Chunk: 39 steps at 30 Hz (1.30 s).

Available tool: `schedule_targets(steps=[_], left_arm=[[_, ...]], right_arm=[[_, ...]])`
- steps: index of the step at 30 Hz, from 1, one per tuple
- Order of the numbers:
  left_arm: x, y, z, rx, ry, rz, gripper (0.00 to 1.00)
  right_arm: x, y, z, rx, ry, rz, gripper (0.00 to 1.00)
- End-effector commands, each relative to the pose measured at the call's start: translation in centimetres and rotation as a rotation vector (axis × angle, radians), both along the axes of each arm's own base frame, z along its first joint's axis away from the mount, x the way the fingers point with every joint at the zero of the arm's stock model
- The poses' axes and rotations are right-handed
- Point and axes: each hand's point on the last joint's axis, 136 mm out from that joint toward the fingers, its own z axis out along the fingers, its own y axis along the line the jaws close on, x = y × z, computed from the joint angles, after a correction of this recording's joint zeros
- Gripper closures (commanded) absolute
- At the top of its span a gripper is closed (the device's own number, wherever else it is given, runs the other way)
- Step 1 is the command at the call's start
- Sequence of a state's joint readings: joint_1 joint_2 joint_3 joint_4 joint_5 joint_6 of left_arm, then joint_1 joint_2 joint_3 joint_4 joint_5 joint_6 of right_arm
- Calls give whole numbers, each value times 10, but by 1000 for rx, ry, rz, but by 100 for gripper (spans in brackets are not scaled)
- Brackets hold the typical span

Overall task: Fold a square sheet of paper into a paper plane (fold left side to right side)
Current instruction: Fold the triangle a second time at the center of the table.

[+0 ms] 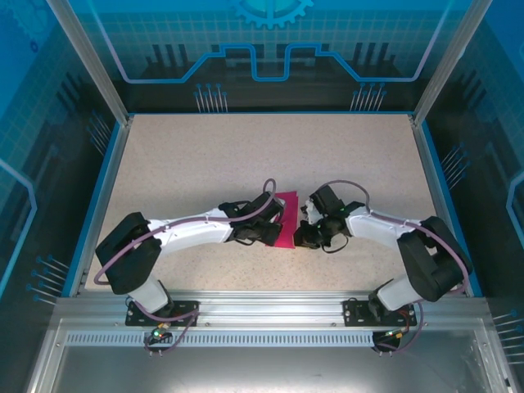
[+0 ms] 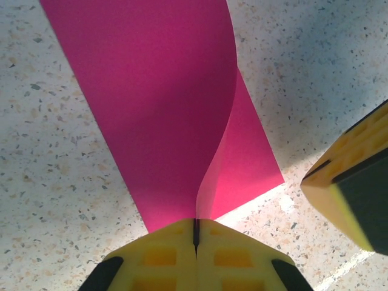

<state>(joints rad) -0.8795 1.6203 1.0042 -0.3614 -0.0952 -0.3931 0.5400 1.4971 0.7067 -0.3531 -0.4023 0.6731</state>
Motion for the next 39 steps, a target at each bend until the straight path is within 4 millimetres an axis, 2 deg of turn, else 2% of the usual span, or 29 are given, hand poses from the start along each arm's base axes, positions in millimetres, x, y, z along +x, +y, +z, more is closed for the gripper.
schedule_targets(steps=[1,13,25,39], left_arm=[[-3,3,3,-15,17,-5,99],[6,8,-5,40,20,-23,99],[19,11,-15,77,18,-59,99],[43,8,-26,89,20,-59,99]], right_arm=[[10,4,-7,-49,-40,2,90],[6,-1,-26,-132,-18,36,89],[-5,-14,-44,-227,40,58,89],[-7,-15,-45,-240,48,70,89]])
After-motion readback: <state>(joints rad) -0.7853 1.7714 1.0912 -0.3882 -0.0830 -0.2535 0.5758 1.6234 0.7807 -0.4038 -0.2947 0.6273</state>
